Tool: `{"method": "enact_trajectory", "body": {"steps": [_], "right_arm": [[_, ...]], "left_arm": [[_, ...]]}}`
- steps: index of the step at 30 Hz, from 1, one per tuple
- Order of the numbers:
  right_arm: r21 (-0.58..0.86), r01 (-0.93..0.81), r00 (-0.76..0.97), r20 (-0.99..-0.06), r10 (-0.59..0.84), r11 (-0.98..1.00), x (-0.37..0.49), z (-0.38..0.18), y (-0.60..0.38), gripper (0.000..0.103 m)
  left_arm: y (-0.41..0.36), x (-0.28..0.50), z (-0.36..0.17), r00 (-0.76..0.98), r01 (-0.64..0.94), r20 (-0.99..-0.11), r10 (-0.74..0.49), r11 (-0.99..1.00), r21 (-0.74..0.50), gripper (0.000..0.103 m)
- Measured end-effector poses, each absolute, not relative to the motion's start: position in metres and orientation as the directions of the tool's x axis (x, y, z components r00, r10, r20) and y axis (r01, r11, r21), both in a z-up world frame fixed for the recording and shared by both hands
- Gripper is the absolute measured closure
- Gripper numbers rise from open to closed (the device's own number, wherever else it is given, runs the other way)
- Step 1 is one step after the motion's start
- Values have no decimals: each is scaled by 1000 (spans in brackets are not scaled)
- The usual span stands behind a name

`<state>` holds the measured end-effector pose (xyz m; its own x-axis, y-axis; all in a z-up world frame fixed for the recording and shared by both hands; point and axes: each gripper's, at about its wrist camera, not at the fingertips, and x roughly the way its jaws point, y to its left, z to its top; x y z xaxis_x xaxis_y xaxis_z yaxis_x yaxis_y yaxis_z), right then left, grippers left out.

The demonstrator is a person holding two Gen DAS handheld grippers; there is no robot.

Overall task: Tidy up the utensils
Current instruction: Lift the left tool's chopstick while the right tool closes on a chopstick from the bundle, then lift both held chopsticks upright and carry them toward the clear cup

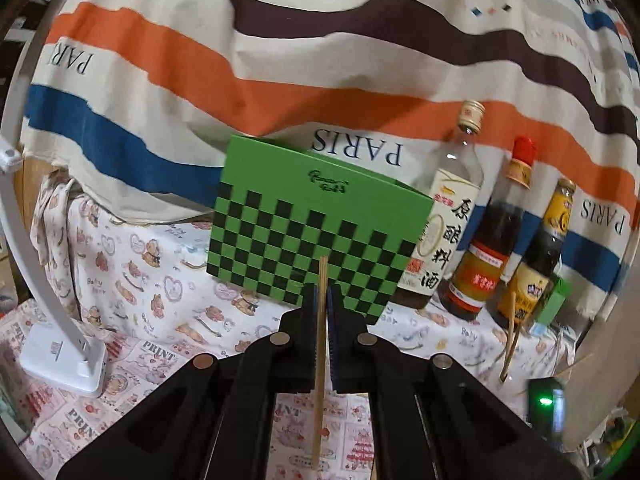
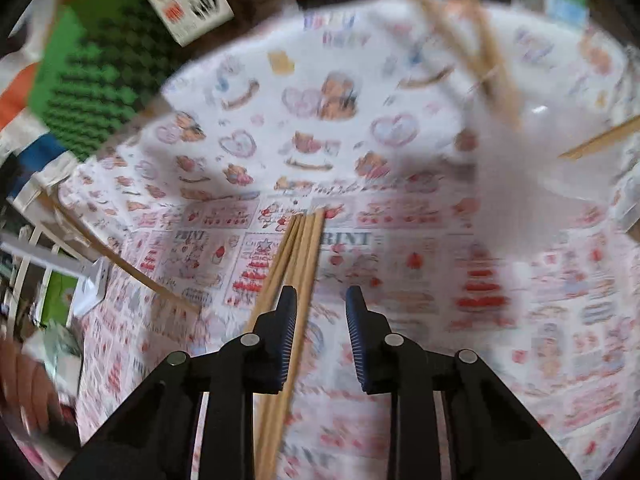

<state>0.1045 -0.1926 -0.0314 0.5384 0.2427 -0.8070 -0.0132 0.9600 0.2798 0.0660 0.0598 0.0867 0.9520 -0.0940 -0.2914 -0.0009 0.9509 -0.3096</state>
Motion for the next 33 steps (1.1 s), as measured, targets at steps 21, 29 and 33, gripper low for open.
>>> {"method": "enact_trajectory", "body": {"steps": [21,29,33], "right_arm": [[77,101,461,-887,22,992,182,-54,-161,88],[0,30,567,-824,-18,1000,163,-39,-146,95],[38,-96,706,-702,95,995,118,-1,-136,95]], "left_arm": [[67,80,77,923,47,-353,-150,957,-285,99],[65,92,71,878,17,-456,-144,962,-272,99],[63,83,77,903,31,-407,-138,965,-259,99]]}}
